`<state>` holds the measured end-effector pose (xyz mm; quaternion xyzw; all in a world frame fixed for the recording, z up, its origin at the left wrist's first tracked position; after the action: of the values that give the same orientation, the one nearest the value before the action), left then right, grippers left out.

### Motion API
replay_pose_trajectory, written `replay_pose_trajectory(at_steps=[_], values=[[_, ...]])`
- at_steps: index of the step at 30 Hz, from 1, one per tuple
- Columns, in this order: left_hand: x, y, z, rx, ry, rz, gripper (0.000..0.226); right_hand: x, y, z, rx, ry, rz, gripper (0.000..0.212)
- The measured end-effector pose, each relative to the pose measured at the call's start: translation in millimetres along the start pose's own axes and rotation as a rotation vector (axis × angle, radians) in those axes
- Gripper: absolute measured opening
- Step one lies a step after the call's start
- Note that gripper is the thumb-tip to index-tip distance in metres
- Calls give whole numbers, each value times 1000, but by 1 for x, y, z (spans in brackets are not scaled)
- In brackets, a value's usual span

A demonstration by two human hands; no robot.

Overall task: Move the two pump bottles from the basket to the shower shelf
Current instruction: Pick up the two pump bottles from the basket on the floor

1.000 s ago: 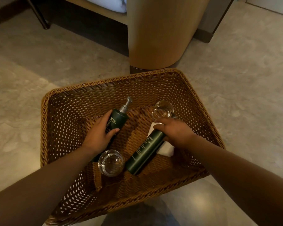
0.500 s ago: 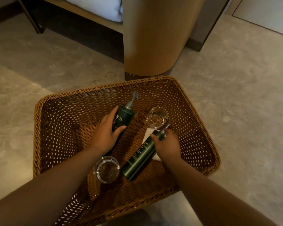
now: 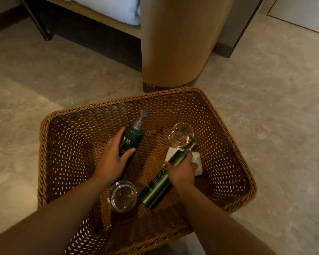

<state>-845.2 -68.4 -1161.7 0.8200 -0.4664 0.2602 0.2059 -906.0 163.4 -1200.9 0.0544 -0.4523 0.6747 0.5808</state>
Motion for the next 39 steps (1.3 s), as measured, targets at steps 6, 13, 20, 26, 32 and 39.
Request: replay_pose_trajectory(at_steps=[6, 13, 20, 26, 32, 39], values=[[-1, -3, 0, -17, 6, 23, 72, 0, -1, -2, 19, 48, 21, 83], [3, -4, -4, -16, -2, 14, 70, 15, -15, 21, 265, 135, -71, 73], [9, -2, -11, -18, -20, -10, 70, 27, -25, 57, 652, -58, -50, 74], [9, -2, -12, -13, 1, -4, 72, 32, 4, 50, 557, -23, -21, 79], [1, -3, -4, -1, 75, 40, 74, 21, 6, 47, 566, 3, -40, 80], [-11, 1, -2, 15, 76, 64, 74, 16, 6, 46, 569, 42, -8, 78]])
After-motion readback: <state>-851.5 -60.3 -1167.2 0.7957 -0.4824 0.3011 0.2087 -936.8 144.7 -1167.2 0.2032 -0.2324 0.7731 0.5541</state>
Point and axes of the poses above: each hand's wrist, its own y-axis towards the middle knuckle, its own x-axis out of the back of the hand, z = x × y, the point moved 9 cm from there along y, towards the middle knuckle, and after that the axes turned 3 degrees about -z, right-handed, at the moved point
